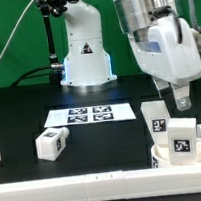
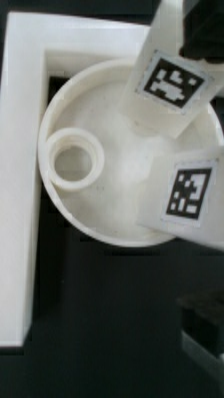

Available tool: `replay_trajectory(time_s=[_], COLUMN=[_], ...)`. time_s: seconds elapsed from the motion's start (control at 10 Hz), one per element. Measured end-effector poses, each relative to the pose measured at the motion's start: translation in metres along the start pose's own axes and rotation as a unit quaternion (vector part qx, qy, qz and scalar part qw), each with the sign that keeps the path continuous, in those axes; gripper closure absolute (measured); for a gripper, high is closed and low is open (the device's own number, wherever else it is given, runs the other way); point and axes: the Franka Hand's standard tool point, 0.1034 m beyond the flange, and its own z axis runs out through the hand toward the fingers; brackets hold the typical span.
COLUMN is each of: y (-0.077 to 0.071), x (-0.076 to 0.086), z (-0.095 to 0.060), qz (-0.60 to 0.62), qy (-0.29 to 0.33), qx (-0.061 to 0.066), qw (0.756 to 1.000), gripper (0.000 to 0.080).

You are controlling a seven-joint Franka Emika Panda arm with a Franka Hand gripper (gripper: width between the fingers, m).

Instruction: Assemble stool

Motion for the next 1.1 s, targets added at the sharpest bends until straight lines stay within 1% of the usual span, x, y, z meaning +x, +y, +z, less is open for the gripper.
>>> replay_trajectory(time_s=[0.1, 0.2, 0.3, 0.4, 0.5, 0.7, 0.9, 1.0, 1.1], y=[0.002, 0.004, 0.002, -0.001, -0.002, -0.003, -0.003, -0.003, -0.005], x=[-0.002, -0.008, -0.010, -0.014, -0.015, -0.016, -0.015, -0.015, -0.017], z=[0.001, 0.000, -0.003, -0.007, -0.009, -0.010, -0.009, -0.009, -0.010], qz=[-0.045, -0.113, -0.177, -0.215, -0.231, -0.314, -0.361, -0.408, -0.479], qy=[0.002, 0.005, 0.000, -0.006, -0.008, -0.012, -0.014, -0.013, -0.005], qx=[-0.012, -0.035, -0.047, -0.053, -0.052, -0.050, -0.050, -0.052, -0.059], qw=[0.999, 0.993, 0.983, 0.975, 0.972, 0.948, 0.931, 0.911, 0.876], gripper=[0.0151, 0.0151, 0.0151, 0.0151, 0.0151, 0.0151, 0.0151, 0.0151, 0.0151])
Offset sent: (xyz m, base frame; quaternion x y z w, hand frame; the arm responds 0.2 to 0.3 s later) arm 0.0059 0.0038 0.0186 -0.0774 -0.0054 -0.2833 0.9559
